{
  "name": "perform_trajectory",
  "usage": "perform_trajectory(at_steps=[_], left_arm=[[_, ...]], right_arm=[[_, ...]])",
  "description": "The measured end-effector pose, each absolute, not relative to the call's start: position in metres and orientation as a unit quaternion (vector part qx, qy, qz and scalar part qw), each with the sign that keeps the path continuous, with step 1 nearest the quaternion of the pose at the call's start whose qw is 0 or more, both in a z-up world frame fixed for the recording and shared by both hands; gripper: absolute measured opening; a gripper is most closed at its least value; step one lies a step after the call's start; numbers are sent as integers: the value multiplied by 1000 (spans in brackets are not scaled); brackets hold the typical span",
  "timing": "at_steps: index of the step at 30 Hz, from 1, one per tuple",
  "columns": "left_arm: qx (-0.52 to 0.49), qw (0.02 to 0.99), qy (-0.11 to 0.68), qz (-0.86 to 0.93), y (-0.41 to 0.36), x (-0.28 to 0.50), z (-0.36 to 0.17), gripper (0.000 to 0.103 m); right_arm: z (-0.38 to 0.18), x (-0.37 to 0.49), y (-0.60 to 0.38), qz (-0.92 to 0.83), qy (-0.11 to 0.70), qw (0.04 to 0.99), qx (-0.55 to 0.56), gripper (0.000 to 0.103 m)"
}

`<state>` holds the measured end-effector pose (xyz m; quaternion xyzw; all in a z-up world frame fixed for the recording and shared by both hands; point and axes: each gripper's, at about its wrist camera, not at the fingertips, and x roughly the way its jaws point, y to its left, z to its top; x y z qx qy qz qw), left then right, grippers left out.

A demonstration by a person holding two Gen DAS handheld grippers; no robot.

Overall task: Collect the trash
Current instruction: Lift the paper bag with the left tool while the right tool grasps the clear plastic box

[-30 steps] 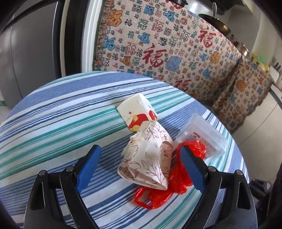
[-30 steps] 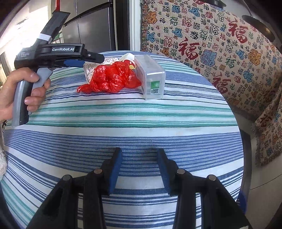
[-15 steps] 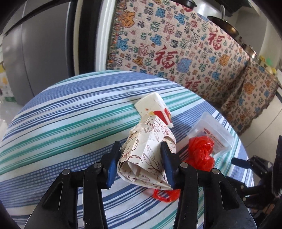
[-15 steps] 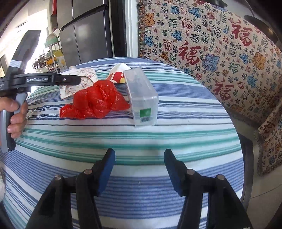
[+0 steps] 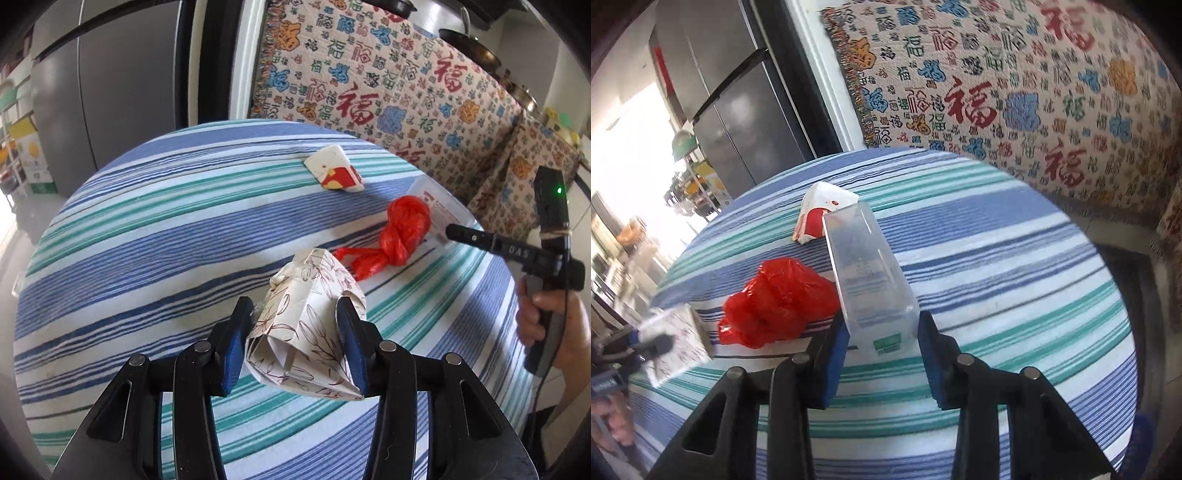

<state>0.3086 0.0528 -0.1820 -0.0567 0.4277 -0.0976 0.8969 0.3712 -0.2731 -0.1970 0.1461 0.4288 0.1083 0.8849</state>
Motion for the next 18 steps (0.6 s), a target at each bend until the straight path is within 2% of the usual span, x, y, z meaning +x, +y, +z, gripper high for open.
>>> perform_trajectory(at_steps=[5,8,9,10,11,14,16,18], left_arm=[[-44,895,429,-111,46,307,-187,52],[-38,892,433,-120,44,305,-192,69],[-32,892,433,-123,43,303,-193,80],[-25,893,431,-126,42,302,-194,86],[-20,894,430,-128,41,300,-196,87],[-7,890,433,-139,36,297,-199,95],[5,889,432,-149,34,294,-200,99],[23,887,434,-158,32,291,-202,100]], right_arm=[[-211,337,-317,119,459,840,263,38],[-208,320,-334,88,455,850,251,41],[-205,316,-337,77,454,855,237,43],[-204,314,-337,64,456,860,220,48],[-203,311,-336,53,457,865,200,56],[-199,306,-328,37,453,881,128,71],[-199,303,-318,39,457,885,77,78],[-204,300,-305,39,466,884,16,79]])
